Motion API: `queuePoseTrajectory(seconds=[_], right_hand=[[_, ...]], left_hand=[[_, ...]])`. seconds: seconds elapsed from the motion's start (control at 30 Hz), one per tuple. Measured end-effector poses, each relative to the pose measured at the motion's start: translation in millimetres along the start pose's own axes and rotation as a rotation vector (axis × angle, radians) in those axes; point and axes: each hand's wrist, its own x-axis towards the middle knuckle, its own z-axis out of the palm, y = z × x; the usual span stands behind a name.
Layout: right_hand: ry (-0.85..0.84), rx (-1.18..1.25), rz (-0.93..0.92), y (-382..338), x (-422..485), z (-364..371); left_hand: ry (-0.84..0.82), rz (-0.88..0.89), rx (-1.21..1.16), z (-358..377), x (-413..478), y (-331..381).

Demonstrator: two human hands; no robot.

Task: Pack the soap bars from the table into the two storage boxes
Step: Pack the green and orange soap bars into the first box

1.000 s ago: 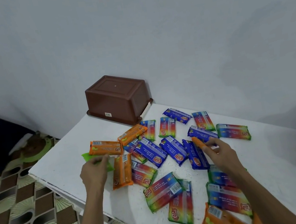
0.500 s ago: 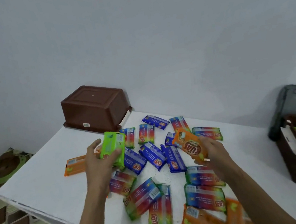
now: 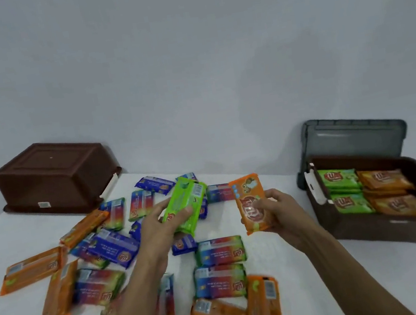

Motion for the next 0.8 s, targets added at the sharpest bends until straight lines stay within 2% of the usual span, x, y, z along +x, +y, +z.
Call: queuePoseTrajectory(seconds=[0.27, 0.5, 0.63, 0.8], right_hand=[[0.095, 0.009, -0.102, -22.5, -17.6, -93.7], [0.238, -0.037, -0.147, -48.0, -31.0, -196.5], [0.329, -0.097, -0.183, -57.3, -36.0, -247.1], [0.416, -0.135, -0.164, -56.5, -29.5, -297.5]], left_hand=[[-0.158, 0.008, -0.029, 114.2, -10.2, -11.2], [-0.211, 0.046, 0.0, 231.6, -16.8, -30.2], [-0.247, 0.1, 0.071, 286.6, -14.3, -39.6], [-0.196, 0.225, 0.266, 336.5, -1.7, -54.0]])
